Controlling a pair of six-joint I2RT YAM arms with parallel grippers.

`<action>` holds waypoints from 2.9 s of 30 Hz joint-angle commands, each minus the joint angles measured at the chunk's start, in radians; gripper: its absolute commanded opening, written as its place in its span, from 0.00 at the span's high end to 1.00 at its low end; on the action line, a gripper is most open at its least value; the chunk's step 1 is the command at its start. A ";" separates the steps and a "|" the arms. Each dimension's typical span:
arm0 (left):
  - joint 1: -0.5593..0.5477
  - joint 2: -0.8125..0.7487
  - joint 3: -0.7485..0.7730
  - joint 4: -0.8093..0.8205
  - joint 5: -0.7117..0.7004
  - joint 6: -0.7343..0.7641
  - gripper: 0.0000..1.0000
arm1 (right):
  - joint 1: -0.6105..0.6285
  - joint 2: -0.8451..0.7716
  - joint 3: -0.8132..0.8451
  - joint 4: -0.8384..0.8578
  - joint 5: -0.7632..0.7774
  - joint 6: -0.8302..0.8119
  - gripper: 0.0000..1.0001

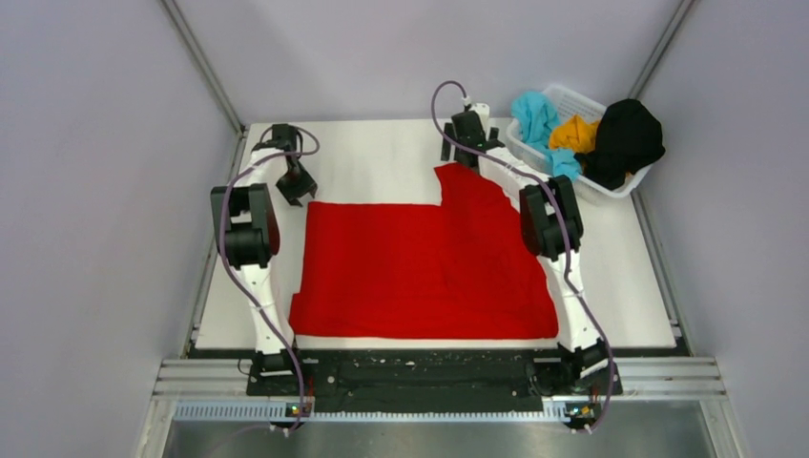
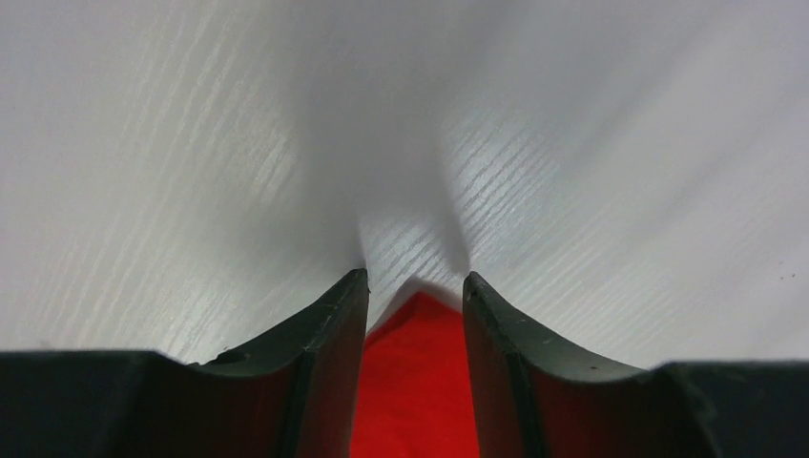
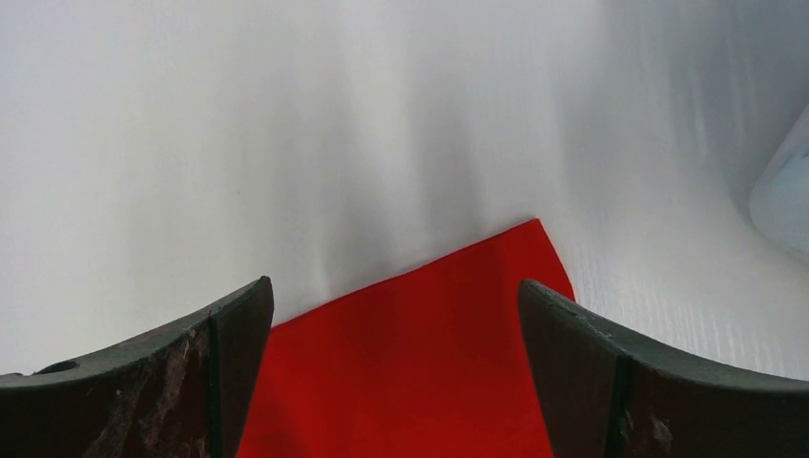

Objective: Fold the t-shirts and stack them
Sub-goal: Grab the side of the flattened tshirt furthest away from the robot with both arms, then fold the other side of the tshirt into a rectangle

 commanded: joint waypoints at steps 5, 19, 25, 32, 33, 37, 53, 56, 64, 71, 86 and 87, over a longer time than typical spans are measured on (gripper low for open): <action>-0.055 -0.002 -0.085 -0.073 0.051 -0.014 0.55 | -0.015 0.038 0.047 0.022 0.047 -0.019 0.03; -0.062 -0.024 -0.112 -0.099 0.005 -0.027 1.00 | -0.018 0.070 0.054 0.019 0.049 -0.013 0.03; -0.095 -0.064 -0.120 -0.096 0.004 -0.014 1.00 | -0.019 0.105 0.072 -0.013 0.027 -0.010 0.11; -0.101 -0.090 -0.125 -0.099 -0.004 -0.020 1.00 | -0.018 0.094 0.048 -0.037 0.001 -0.017 0.42; -0.100 -0.092 -0.126 -0.100 -0.005 -0.021 1.00 | -0.018 0.089 0.044 -0.037 0.003 -0.017 0.52; -0.101 -0.098 -0.127 -0.101 -0.012 -0.024 1.00 | -0.019 0.064 0.014 -0.013 0.012 -0.022 0.80; -0.116 -0.296 -0.254 -0.077 -0.065 -0.052 1.00 | -0.002 -0.450 -0.516 0.163 -0.093 -0.098 1.00; -0.119 -0.346 -0.307 -0.067 -0.083 -0.060 1.00 | 0.012 -0.597 -0.669 0.190 -0.132 -0.085 1.00; -0.140 -0.495 -0.454 -0.041 -0.112 -0.072 1.00 | 0.098 -0.898 -0.894 0.097 -0.112 -0.098 1.00; -0.163 -0.655 -0.593 -0.030 -0.146 -0.089 1.00 | 0.144 -1.146 -1.018 -0.078 -0.126 -0.091 1.00; -0.164 -0.901 -0.829 -0.034 -0.186 -0.115 1.00 | 0.240 -1.434 -1.174 -0.404 -0.178 0.047 1.00; -0.164 -0.906 -0.843 -0.027 -0.182 -0.115 1.00 | 0.243 -1.447 -1.183 -0.411 -0.181 0.059 1.00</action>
